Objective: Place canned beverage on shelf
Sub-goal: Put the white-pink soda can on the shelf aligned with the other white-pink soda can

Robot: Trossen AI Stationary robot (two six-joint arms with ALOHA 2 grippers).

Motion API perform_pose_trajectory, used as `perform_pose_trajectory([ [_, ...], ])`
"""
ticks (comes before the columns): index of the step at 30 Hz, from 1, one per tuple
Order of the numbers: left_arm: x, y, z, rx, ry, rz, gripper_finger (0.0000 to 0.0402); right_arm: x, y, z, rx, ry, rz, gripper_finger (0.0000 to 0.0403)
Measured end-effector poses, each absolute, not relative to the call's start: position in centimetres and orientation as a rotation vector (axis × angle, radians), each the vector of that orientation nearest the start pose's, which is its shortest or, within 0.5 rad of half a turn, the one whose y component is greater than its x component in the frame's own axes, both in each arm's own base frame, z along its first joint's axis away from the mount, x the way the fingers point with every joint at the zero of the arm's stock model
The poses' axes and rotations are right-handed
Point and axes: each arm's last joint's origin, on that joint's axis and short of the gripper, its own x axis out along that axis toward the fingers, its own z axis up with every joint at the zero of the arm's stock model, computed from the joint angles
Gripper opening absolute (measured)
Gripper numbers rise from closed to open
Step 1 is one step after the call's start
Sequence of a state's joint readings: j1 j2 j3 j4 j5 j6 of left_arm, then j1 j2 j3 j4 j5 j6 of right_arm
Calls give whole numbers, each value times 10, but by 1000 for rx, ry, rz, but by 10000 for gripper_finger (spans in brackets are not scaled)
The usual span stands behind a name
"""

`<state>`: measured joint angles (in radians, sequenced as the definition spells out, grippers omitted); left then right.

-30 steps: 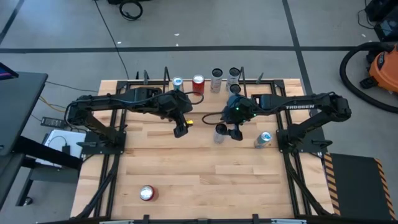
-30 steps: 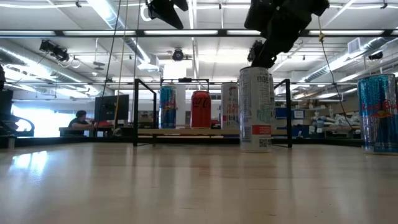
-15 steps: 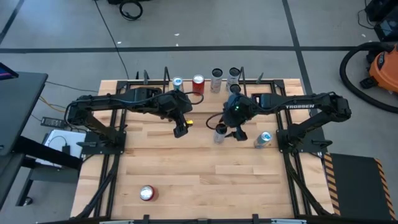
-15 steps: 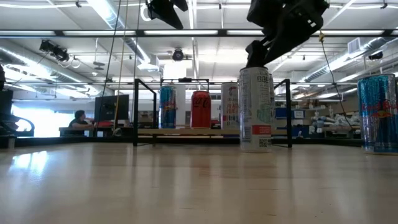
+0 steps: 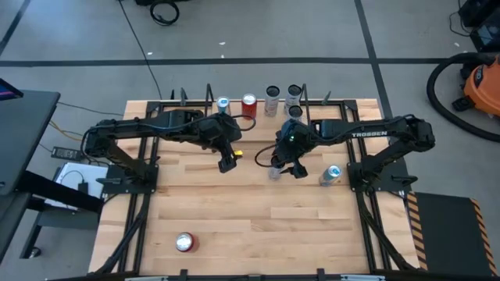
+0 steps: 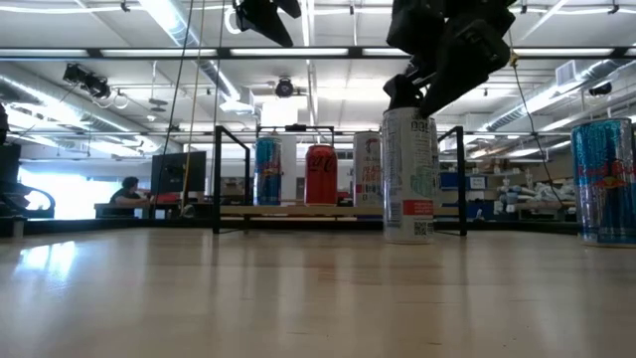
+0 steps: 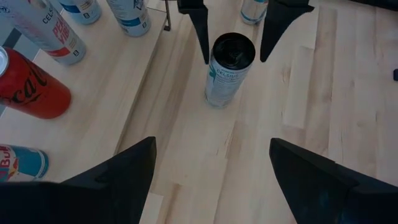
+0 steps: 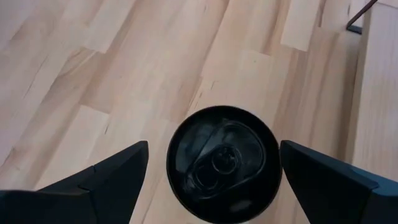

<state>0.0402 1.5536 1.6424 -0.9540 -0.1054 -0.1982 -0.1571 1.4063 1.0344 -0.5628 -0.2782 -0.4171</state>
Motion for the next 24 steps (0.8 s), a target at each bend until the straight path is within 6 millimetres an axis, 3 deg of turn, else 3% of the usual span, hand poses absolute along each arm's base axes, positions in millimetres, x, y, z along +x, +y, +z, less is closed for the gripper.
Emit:
perform_pose_trajectory([
  [8, 316, 16, 375, -149, 850, 217, 316, 282, -35, 255, -133, 866, 283, 364],
  [18, 316, 16, 375, -125, 852, 207, 316, 282, -31, 253, -46, 916, 160, 266],
  [24, 316, 16, 375, -125, 852, 207, 316, 283, -29, 254, 38, 918, 14, 259],
])
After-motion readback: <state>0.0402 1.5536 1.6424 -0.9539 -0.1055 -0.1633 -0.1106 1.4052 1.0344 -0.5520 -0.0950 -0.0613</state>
